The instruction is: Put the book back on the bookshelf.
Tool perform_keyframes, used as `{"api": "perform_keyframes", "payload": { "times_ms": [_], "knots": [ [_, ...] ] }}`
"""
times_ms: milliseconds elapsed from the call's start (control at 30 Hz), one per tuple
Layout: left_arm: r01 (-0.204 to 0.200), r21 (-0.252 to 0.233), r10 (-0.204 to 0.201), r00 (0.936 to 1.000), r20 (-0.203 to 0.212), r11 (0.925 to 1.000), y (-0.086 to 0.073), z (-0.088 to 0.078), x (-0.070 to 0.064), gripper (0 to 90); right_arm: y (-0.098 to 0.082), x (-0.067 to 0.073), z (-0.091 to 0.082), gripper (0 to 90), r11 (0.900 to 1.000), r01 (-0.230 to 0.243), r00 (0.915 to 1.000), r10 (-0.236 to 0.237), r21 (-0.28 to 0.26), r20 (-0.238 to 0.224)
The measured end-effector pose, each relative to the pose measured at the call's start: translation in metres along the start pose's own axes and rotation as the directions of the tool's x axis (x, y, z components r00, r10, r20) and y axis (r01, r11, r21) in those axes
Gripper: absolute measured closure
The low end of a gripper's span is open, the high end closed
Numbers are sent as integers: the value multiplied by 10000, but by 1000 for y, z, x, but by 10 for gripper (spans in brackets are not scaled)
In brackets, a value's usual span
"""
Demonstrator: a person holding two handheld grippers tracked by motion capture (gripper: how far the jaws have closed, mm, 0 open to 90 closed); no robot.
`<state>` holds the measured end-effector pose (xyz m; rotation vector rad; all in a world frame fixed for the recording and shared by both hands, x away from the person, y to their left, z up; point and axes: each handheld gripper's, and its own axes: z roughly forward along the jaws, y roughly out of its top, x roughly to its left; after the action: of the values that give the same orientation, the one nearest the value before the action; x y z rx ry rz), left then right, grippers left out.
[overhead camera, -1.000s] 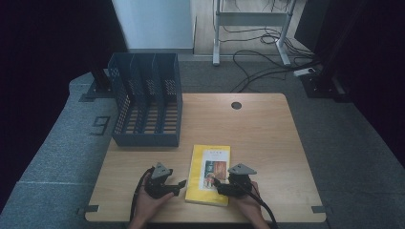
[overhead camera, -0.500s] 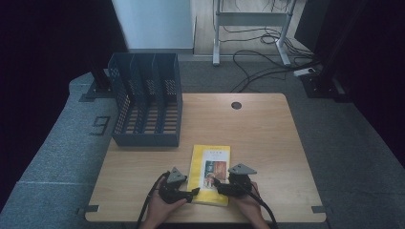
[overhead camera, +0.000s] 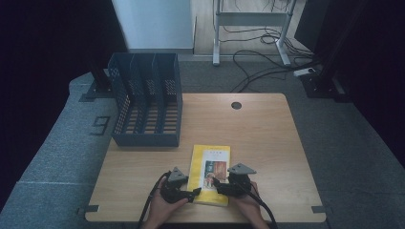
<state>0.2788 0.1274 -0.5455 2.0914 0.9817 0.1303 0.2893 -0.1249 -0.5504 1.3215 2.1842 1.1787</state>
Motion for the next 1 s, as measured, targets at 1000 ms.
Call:
{"api": "perform_keyframes", "payload": {
  "times_ms": [1000],
  "knots": [
    [-62, -184, 63, 10000, 41, 9998, -3, 0, 0, 264, 14, 0, 10, 133, 9982, -14, 10000, 8, 593, 98]
  ]
}}
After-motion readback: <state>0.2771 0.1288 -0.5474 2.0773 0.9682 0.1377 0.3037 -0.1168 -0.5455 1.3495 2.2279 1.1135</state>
